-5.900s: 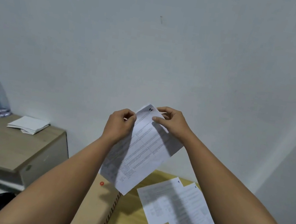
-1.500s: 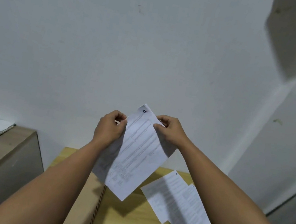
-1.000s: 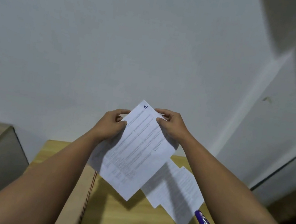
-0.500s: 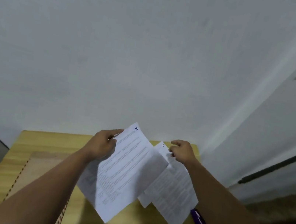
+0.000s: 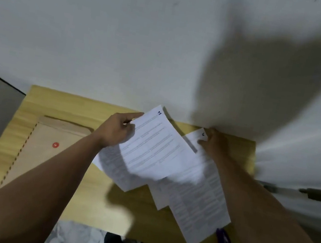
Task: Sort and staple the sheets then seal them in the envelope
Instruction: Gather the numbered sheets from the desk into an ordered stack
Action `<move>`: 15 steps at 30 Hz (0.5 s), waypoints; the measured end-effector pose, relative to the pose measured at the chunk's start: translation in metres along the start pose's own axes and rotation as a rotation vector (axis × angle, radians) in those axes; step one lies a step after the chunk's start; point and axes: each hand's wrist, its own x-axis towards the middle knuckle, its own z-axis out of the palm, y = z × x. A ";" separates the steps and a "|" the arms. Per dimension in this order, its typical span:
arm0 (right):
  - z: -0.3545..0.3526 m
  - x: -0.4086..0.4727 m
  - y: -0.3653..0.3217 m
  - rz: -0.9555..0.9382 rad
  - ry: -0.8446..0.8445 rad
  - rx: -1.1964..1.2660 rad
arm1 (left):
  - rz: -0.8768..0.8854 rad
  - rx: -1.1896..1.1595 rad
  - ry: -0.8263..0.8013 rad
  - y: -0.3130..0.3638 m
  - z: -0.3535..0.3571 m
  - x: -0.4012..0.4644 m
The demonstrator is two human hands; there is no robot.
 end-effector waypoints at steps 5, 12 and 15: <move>0.015 0.007 -0.003 0.021 0.015 0.031 | -0.027 -0.032 0.015 -0.007 -0.002 -0.001; 0.019 0.008 0.000 0.012 0.068 0.124 | -0.041 -0.029 0.061 -0.007 -0.013 -0.010; 0.023 0.007 0.002 -0.002 0.092 0.084 | -0.037 -0.054 0.069 -0.009 -0.015 -0.014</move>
